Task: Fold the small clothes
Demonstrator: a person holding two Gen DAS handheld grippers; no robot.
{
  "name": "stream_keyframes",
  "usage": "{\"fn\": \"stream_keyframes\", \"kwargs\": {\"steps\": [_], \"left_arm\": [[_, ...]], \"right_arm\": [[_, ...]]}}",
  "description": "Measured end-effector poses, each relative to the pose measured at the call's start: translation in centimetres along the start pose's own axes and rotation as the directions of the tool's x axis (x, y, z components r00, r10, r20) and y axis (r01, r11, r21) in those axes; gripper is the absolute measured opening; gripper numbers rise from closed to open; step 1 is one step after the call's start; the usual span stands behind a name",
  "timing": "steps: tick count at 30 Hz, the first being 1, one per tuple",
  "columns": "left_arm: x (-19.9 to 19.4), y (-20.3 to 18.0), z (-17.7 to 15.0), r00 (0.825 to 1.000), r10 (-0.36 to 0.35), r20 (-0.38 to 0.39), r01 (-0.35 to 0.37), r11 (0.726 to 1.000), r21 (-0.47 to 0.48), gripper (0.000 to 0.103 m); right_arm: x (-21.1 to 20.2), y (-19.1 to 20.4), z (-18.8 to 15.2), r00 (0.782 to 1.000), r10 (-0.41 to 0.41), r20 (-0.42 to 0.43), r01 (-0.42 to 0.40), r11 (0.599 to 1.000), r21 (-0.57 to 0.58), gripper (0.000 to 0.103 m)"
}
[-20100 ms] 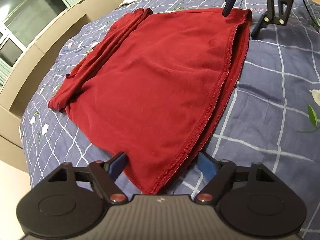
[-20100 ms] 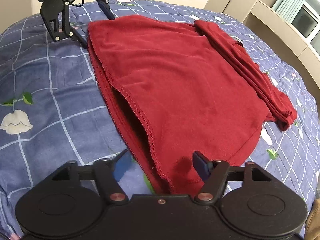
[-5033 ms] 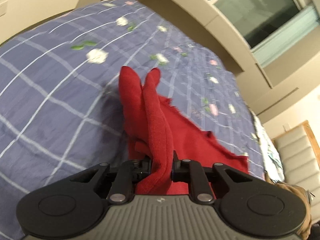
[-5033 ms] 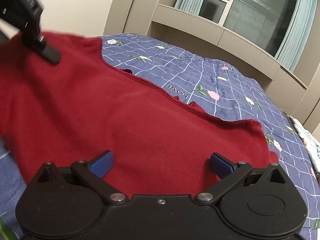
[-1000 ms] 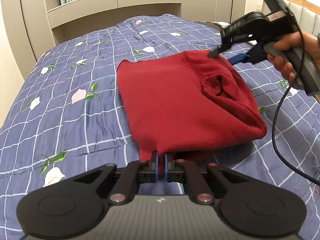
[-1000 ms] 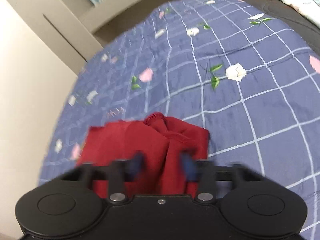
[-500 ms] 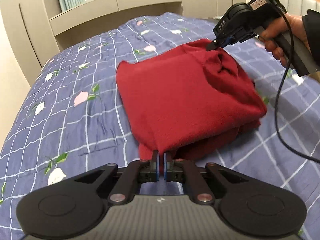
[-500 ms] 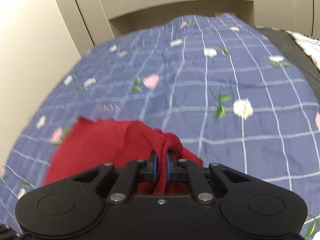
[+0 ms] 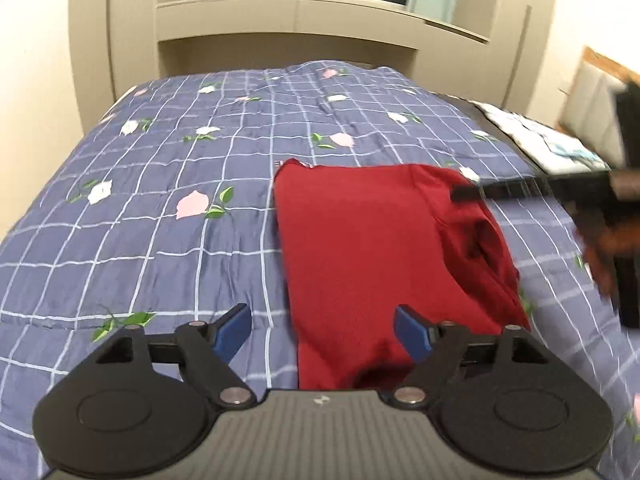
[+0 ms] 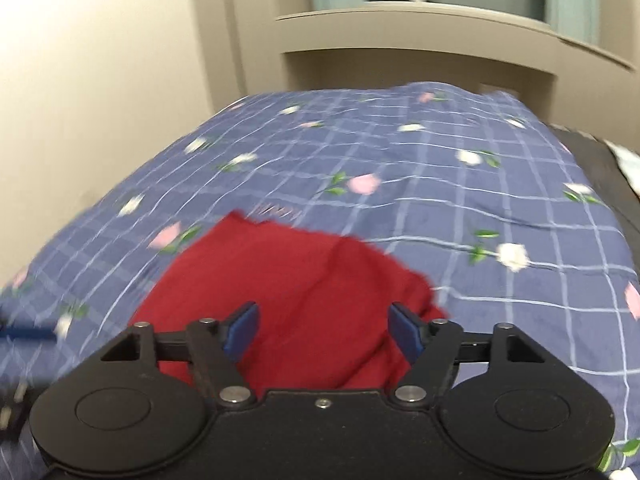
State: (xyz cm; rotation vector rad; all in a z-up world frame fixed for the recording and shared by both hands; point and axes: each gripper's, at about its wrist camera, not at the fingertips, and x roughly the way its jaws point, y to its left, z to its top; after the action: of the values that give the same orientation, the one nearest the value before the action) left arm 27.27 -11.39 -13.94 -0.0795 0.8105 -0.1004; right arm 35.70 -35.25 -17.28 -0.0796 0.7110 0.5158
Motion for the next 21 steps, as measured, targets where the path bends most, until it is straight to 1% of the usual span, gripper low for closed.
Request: {"fn": "stream_keyframes", "kwargs": {"steps": [2, 5, 8, 10, 11, 14, 15, 16, 18, 20, 21], "left_arm": [[1.1, 0.6, 0.1, 1.000, 0.007, -0.027, -0.008, 0.999, -0.044, 0.082], [2.1, 1.7, -0.7, 0.997, -0.014, -0.072, 0.007, 0.995, -0.098, 0.079], [2.7, 2.7, -2.1, 0.992, -0.024, -0.123, 0.009, 0.992, -0.124, 0.080], [3.1, 3.3, -2.7, 0.987, -0.018, -0.158, -0.006, 0.989, -0.150, 0.080], [3.0, 3.6, -2.8, 0.986, -0.024, -0.167, -0.005, 0.985, -0.170, 0.080], [2.0, 3.9, -2.1, 0.989, -0.039, -0.141, 0.010, 0.980, -0.199, 0.079], [1.6, 3.9, -1.8, 0.992, -0.045, -0.122, 0.019, 0.979, -0.203, 0.081], [1.3, 3.9, -1.4, 0.994, -0.054, -0.100, 0.032, 0.977, -0.210, 0.084], [0.9, 3.9, -0.5, 0.996, -0.073, -0.048, 0.060, 0.971, -0.232, 0.087], [1.7, 3.4, 0.7, 0.996, -0.081, -0.033, 0.071, 0.969, -0.237, 0.088], [2.4, 3.1, 1.4, 0.997, -0.070, -0.037, 0.060, 0.971, -0.231, 0.088]], "right_arm": [[0.1, 0.9, -0.8, 1.000, -0.022, -0.010, 0.022, 0.999, -0.042, 0.074], [0.9, 0.4, -2.5, 0.993, -0.103, -0.058, 0.100, 0.994, -0.052, 0.073], [1.2, -1.2, -3.9, 0.992, -0.111, -0.067, 0.111, 0.994, -0.006, 0.077], [1.3, -1.9, -4.3, 0.992, -0.105, -0.063, 0.107, 0.994, 0.028, 0.083], [1.2, -2.2, -4.5, 0.993, -0.101, -0.064, 0.104, 0.994, 0.043, 0.083], [0.4, -2.1, -3.8, 0.996, -0.074, -0.038, 0.077, 0.995, 0.068, 0.083], [-0.1, -2.1, -3.5, 0.998, -0.058, -0.014, 0.059, 0.996, 0.069, 0.083], [-0.5, -2.1, -3.0, 0.999, -0.044, 0.011, 0.043, 0.997, 0.066, 0.086], [-0.7, -2.0, -2.2, 0.999, -0.030, 0.036, 0.028, 0.998, 0.058, 0.091], [0.1, -2.0, -1.0, 0.999, -0.030, 0.039, 0.027, 0.998, 0.053, 0.092], [0.7, -2.1, -0.5, 0.999, -0.028, 0.042, 0.026, 0.998, 0.054, 0.092]]}}
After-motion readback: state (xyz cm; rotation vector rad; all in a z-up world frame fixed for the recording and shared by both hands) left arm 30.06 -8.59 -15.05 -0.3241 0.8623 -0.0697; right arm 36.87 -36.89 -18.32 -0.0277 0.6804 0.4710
